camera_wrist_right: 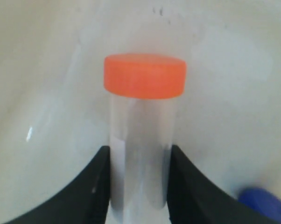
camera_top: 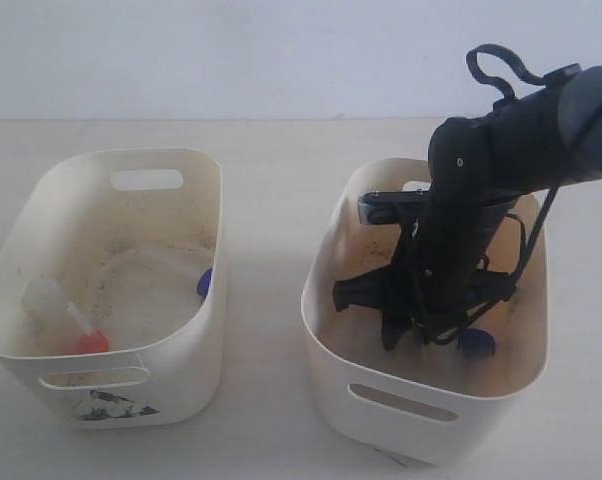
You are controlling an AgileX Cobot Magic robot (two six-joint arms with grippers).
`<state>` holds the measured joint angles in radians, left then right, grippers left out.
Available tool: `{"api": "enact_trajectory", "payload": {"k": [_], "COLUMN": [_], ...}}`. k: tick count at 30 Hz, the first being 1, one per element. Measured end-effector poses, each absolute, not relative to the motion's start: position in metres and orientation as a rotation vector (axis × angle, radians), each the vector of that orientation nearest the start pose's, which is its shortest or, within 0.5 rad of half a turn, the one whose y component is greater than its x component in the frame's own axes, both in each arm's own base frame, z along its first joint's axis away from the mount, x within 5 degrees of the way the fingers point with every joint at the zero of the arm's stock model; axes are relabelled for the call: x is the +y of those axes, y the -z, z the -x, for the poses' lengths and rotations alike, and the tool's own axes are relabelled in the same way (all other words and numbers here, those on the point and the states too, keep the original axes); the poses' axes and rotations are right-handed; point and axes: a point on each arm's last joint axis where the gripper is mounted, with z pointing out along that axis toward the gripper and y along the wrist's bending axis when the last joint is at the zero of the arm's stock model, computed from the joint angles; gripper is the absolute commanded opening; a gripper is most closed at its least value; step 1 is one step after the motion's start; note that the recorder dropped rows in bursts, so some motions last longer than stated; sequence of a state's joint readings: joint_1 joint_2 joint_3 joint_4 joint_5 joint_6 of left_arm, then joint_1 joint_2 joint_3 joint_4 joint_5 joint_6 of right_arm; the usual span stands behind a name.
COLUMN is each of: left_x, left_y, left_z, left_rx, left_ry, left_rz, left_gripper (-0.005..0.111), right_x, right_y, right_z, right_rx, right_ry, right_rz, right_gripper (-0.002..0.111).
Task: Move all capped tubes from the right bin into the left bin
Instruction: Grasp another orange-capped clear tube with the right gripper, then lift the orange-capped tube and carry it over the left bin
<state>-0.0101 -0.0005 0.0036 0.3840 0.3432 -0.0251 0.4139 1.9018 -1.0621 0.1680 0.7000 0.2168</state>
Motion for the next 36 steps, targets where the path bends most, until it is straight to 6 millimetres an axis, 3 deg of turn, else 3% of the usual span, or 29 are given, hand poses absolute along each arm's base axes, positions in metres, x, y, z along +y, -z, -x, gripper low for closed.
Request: {"api": "enact_trajectory", "payload": {"k": [3, 12, 17, 24, 28, 31, 36], "left_x": [0.011, 0.011, 0.011, 0.011, 0.011, 0.011, 0.011], "left_y": [-0.183, -0.183, -0.183, -0.183, -0.183, -0.183, -0.183], "left_z": [-0.053, -0.053, -0.053, -0.053, -0.053, -0.053, -0.053], "left_rx": [1.804, 1.804, 1.804, 1.804, 1.804, 1.804, 1.804], "left_ry": [-0.347, -0.347, -0.347, -0.347, -0.347, -0.347, -0.347], "left_rz": [-0.226, -0.226, -0.226, -0.226, -0.226, -0.226, -0.226], "left_gripper": [0.004, 0.004, 0.004, 0.004, 0.004, 0.004, 0.004], "right_x": [0.144, 0.135, 0.131, 0.150, 0.167, 0.182, 0.225], "right_y": [-0.147, -0.232, -0.269, -0.315, -0.331, -0.336, -0.313], "right_z": [-0.299, -0.278, -0.263, -0.248, -0.244, -0.241, -0.247], "right_rx": [3.043, 2.831, 2.707, 2.376, 2.155, 2.004, 1.988], "right_ry": [-0.235, -0.345, -0.413, -0.807, -1.030, -1.096, -1.109], "right_rz": [0.130, 0.148, 0.188, 0.403, 0.553, 0.658, 0.714], "right_gripper": [0.000, 0.000, 0.000, 0.000, 0.000, 0.000, 0.000]}}
